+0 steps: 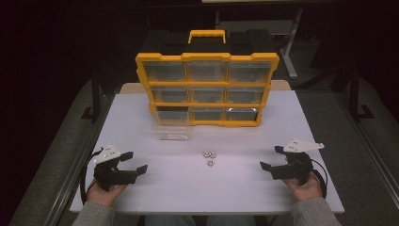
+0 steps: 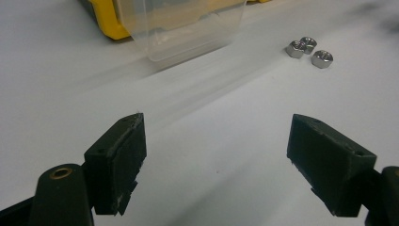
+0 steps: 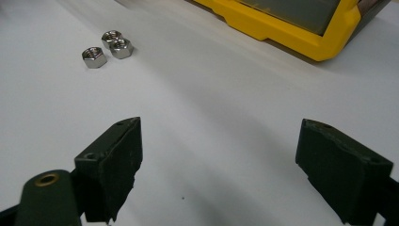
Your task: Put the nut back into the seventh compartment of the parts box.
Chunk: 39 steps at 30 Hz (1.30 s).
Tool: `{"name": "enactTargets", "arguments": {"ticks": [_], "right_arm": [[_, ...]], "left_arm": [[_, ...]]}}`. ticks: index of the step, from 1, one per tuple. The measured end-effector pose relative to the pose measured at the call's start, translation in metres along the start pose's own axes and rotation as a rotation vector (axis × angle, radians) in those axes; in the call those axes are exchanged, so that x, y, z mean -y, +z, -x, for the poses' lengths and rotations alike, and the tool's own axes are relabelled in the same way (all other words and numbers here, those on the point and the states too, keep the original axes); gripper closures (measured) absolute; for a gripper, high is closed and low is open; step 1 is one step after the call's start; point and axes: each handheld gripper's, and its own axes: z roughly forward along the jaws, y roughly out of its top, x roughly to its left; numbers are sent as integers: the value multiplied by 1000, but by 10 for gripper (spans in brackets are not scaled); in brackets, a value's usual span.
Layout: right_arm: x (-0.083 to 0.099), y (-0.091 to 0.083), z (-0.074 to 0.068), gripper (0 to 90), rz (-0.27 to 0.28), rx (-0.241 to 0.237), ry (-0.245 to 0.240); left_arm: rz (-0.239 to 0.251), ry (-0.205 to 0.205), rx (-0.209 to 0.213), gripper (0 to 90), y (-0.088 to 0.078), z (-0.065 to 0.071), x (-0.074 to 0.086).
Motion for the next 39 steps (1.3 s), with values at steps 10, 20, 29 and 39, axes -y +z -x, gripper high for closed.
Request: {"name": "enactTargets", "arguments": {"ticks": [10, 20, 29, 39], "right_arm": [[2, 1, 2, 143, -5, -7, 18], [1, -1, 2, 145, 3, -2, 24], [0, 0, 0, 145, -4, -5, 16], [-2, -2, -2, 146, -4, -7, 4]], "left_arm": [[-5, -16, 15, 192, 1, 0, 2], [-16, 0, 19, 189, 3, 2, 2], [-1, -2, 16, 189, 3, 0, 2], [-10, 12, 21, 187, 4, 1, 1]]}}
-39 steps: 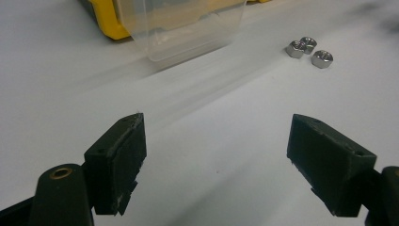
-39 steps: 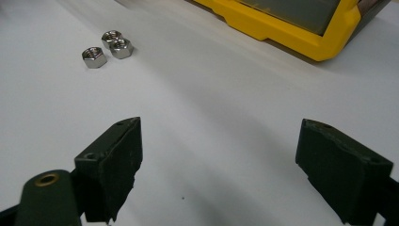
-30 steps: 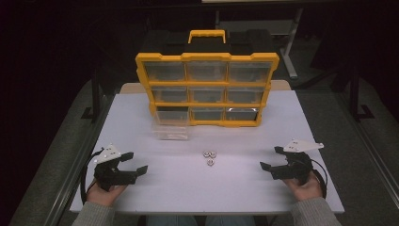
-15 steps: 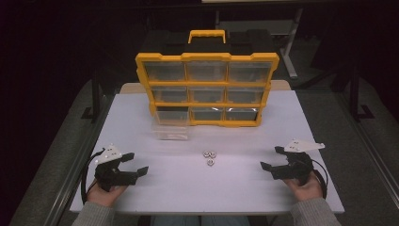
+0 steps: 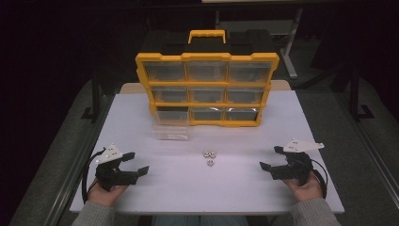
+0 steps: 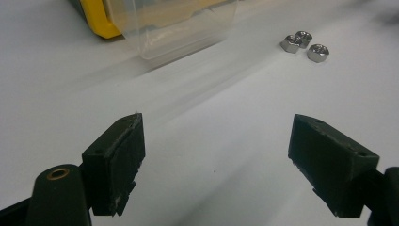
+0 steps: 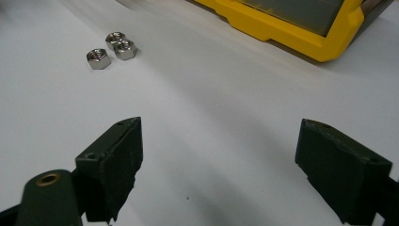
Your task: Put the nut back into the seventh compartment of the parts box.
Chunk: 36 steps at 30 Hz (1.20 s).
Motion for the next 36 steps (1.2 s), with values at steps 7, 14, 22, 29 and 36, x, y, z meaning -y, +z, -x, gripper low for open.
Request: {"name": "enactTargets", "arguments": {"ticks": [7, 14, 22, 29, 36], "right_arm": [[-11, 2, -8, 146, -17, -16, -25], [-23, 6, -14, 143, -41, -50, -47], [-46, 16, -24, 186, -85, -114, -75], [-66, 38, -40, 219, -147, -173, -116], [-83, 58, -53, 271, -204, -212, -138]], "left_arm": [[8, 7, 3, 187, 1, 1, 0], [5, 15, 1, 187, 1, 3, -1], [4, 16, 4, 186, 2, 5, -1], [-4, 27, 6, 186, 2, 4, -1], [-9, 35, 10, 185, 3, 4, -2]]}}
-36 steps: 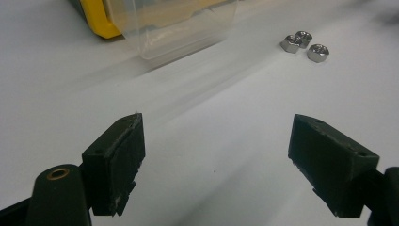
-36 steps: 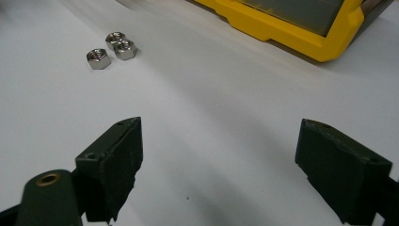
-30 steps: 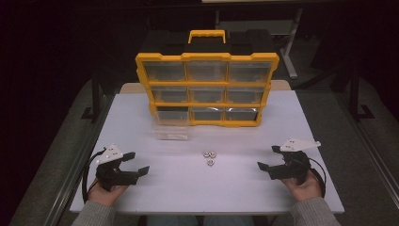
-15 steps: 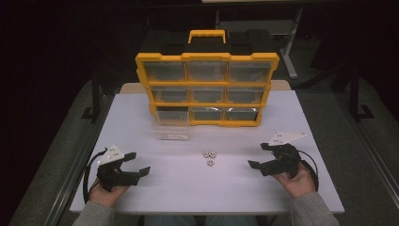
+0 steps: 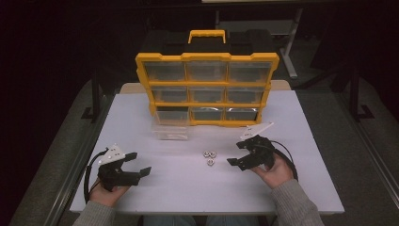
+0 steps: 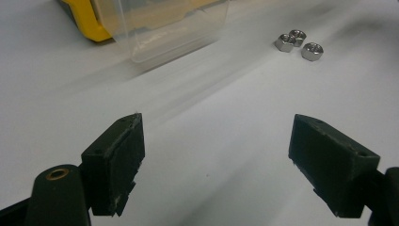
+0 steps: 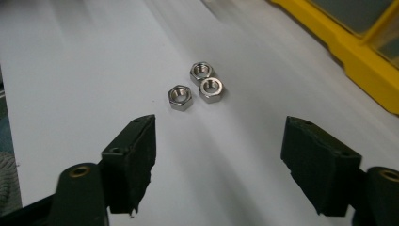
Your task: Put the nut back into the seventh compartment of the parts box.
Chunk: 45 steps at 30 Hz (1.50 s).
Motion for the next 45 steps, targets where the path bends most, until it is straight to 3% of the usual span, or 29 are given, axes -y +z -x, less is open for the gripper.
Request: {"name": "enactTargets", "arguments": {"ticks": [2, 6, 22, 33, 45], "right_arm": [[-8, 12, -3, 295, -44, -19, -9], [-16, 26, -6, 331, -78, -46, -23], [-25, 63, -12, 499, -145, -109, -92], [-25, 81, -15, 580, -184, -107, -122], [-28, 89, -19, 660, -212, -58, -185]], "left_arm": [[7, 2, -1, 185, 0, 0, 0], [7, -4, 0, 185, 0, 1, 0], [8, -5, -2, 185, 0, 1, 0], [9, -2, 1, 185, 0, 0, 0], [12, -5, -2, 185, -1, 0, -1]]}}
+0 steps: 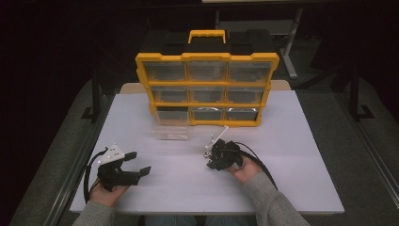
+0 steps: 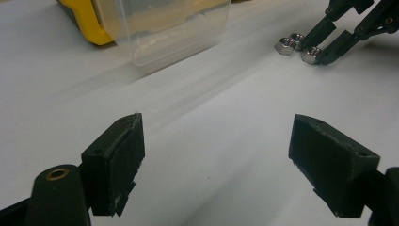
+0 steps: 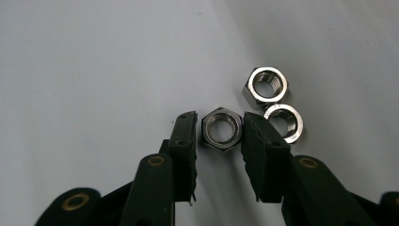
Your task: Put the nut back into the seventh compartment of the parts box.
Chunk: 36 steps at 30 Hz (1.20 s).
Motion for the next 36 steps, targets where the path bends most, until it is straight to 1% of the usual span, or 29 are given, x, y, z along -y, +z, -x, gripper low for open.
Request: {"name": "enactTargets", "arguments": {"ticks": [1, 7, 9, 10, 11, 14, 17, 19, 22, 23, 24, 26, 29, 32, 33, 34, 36], "right_arm": [[0, 0, 1, 673, 3, 5, -9], [0, 0, 2, 687, 4, -1, -18], [0, 0, 3, 689, 5, -14, -7], [1, 0, 6, 689, 12, -31, -1], [1, 0, 6, 689, 12, -31, -1], [1, -2, 8, 689, 25, -59, 15], [0, -9, 11, 690, 43, -81, 29], [-1, -12, 14, 689, 53, -96, 23], [-3, -16, 17, 690, 67, -104, 12], [-7, -21, 19, 690, 72, -110, 4], [-8, -24, 19, 689, 74, -114, 11], [-10, -26, 21, 690, 79, -119, 9], [-16, -36, 26, 690, 96, -139, 19], [-20, -40, 29, 690, 101, -142, 25], [-24, -45, 32, 690, 113, -146, 24], [-24, -45, 32, 690, 113, -146, 24], [-31, -52, 36, 690, 127, -152, 33]], "left_arm": [[1, 3, -1, 185, 0, 0, 0], [4, -2, 4, 185, 1, 1, 0], [5, -3, 4, 185, 1, 1, 0], [5, -2, 3, 185, 1, 0, 0], [1, 1, 3, 185, 0, 0, 0], [0, 0, 2, 184, 0, 0, 0], [0, 0, 2, 184, 0, 0, 0], [13, -11, 2, 185, 0, 1, 0], [13, 4, 1, 185, 0, 0, -1], [12, -5, 1, 185, 0, 1, -1], [13, -5, 1, 185, 0, 1, -1], [11, 3, 2, 185, 0, 0, -1], [8, 2, 3, 184, 0, 0, -1], [9, 1, 2, 184, 0, 1, -1], [10, -4, 4, 185, 0, 1, -1], [10, -4, 4, 185, 0, 1, -1], [10, -3, 5, 185, 0, 1, -1]]}}
